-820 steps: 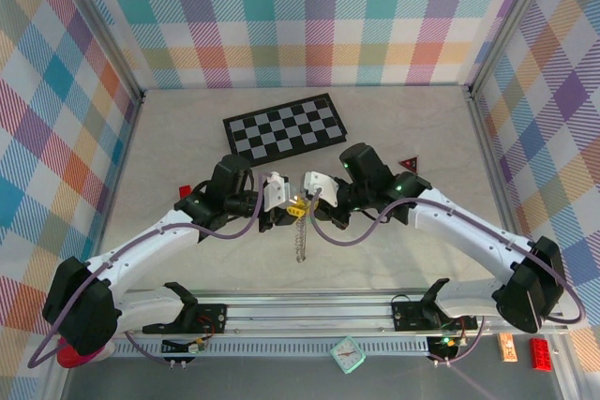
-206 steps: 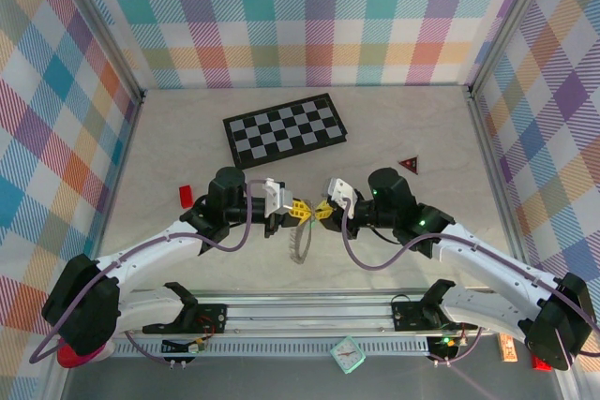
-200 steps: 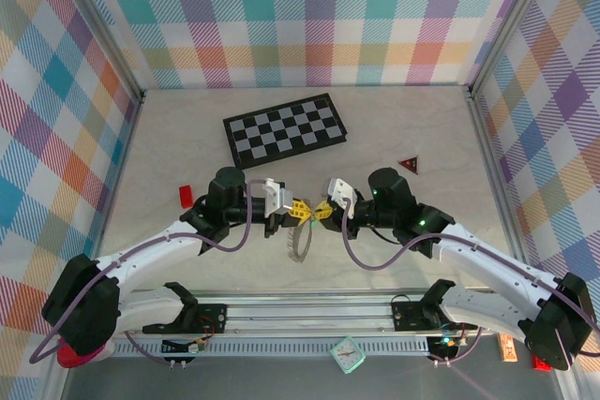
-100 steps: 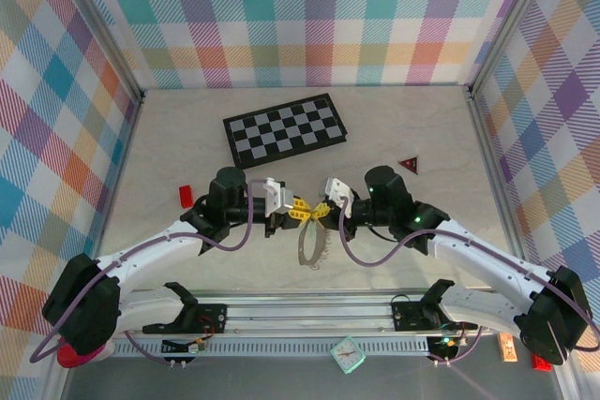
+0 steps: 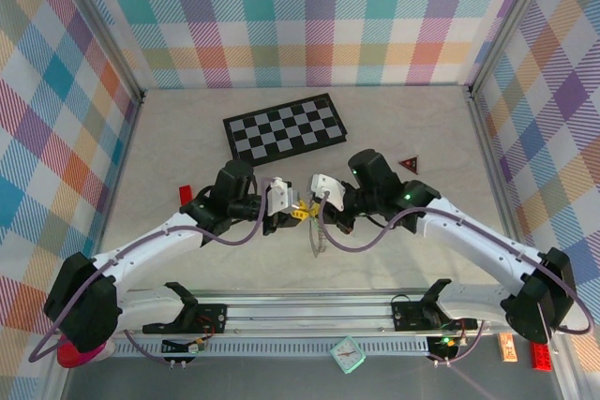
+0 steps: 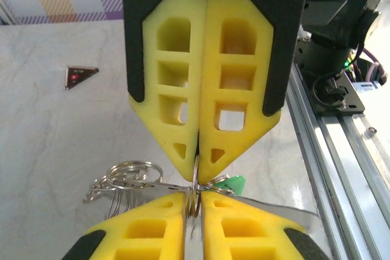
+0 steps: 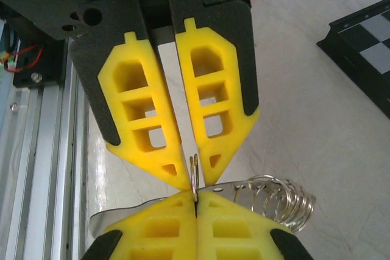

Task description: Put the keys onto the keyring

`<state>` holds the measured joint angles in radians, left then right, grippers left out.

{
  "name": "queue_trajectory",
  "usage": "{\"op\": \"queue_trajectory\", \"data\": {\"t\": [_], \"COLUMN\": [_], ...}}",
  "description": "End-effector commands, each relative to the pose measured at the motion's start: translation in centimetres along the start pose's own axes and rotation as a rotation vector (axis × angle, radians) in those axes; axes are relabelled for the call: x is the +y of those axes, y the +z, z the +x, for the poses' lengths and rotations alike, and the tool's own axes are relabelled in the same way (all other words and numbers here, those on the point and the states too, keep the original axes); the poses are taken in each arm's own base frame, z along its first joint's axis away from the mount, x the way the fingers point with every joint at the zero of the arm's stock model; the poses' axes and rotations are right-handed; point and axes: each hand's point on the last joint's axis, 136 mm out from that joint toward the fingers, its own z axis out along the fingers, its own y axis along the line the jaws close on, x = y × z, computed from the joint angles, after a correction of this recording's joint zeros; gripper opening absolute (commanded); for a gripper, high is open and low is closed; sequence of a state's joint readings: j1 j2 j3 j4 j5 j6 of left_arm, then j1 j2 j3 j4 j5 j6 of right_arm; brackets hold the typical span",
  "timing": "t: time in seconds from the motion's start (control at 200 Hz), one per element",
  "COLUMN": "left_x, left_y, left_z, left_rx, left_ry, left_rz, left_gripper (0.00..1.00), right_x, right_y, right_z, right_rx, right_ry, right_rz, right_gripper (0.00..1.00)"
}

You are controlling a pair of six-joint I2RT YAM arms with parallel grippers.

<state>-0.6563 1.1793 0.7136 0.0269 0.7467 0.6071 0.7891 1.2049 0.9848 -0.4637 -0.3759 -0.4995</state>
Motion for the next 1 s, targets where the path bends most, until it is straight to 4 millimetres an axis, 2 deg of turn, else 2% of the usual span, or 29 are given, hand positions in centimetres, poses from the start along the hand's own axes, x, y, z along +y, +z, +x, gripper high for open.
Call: {"op": "queue_trajectory", "data": {"t": [0.0, 0.205, 0.28, 0.365, 0.605, 1.0], "left_x": [-0.4, -0.7, -0.8, -1.1, -1.9, -2.0], "left_y": [0.1, 0.0, 0.0, 0.0, 0.0, 0.0], "left_z": [-1.1, -1.7, -1.9, -2.3, -2.3, -2.7], "left_rx": [-0.006, -0.037, -0.058, -0.091, -0.138, -0.163], "left_ry": [0.035, 0.021, 0.017, 0.011, 0.015, 0.015], "left_rz": [0.028, 0.044, 0.050, 0.062, 0.088, 0.103], "left_gripper": [0.09, 0.00, 0.00, 0.00, 0.00, 0.00], "right_x": [0.9, 1.0, 0.6, 0.2, 0.3, 0.6], "right_y": [-0.1, -0.2, -0.6, -1.3, -2.4, -1.4], "right_z": [-0.2, -1.1, -1.5, -1.7, -1.8, -1.3], "right_rx": [0.043, -0.013, -0.075, -0.162, -0.304, -0.309], "right_ry": [-0.065, -0.048, -0.020, 0.027, 0.078, 0.099], "right_rz": [-0.044, -0.038, -0.017, -0.001, 0.011, -0.038], "right_gripper": [0.00, 0.00, 0.16, 0.24, 0.24, 0.21]}}
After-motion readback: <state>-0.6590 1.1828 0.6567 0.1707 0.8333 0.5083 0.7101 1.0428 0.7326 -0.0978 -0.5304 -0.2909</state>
